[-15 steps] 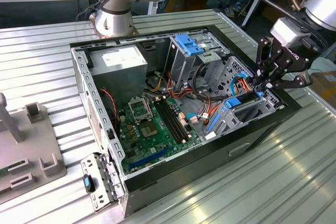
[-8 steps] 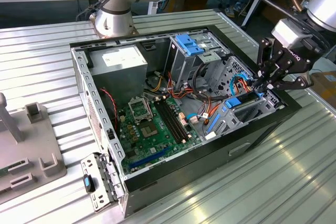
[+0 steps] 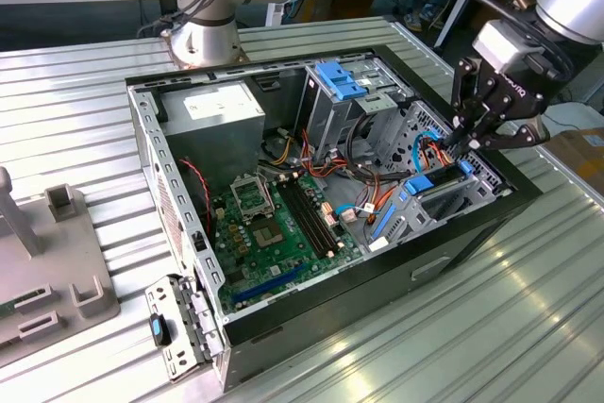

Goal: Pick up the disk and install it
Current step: 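Insert the second disk wire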

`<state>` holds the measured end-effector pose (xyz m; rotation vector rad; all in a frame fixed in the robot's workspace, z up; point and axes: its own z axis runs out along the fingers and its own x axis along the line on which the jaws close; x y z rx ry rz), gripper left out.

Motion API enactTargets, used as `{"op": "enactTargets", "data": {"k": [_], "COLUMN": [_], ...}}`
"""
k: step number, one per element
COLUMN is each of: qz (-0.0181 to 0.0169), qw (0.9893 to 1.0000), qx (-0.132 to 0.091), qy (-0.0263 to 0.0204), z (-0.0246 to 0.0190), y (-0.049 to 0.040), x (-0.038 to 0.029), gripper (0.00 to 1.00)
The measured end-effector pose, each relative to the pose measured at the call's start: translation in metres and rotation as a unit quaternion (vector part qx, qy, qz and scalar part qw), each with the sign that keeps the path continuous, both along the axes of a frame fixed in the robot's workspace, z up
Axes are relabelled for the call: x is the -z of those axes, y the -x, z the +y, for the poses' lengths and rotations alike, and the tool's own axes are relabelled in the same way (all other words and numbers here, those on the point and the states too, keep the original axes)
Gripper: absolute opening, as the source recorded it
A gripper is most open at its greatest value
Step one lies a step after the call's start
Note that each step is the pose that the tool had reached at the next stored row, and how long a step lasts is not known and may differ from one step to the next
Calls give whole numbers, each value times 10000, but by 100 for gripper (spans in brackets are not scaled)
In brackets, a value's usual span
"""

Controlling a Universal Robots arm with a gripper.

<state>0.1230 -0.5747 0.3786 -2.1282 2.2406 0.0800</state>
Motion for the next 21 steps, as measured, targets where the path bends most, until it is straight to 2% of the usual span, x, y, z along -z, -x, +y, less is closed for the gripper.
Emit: {"op": "enactTargets", "data": {"k": [2, 5, 6, 7, 8, 14, 15, 16, 21], "qz": [0, 0, 0, 0, 0, 2, 6, 8, 10], "qw": [10000, 10000, 10000, 9999, 9998, 9998, 9998, 9998, 9998], "qx": [0, 0, 0, -1, 0, 0, 1, 0, 0], "qy": [-2, -2, -35, -147, -178, -177, -178, -177, -177], "z": [0, 0, 2, 3, 4, -3, -6, -8, -9], "y": [0, -1, -1, 0, 7, 16, 17, 17, 16], "x": [-64, -108, -108, -110, -109, 0, 57, 84, 98], "gripper": [24, 24, 24, 24, 24, 24, 24, 24, 24]}}
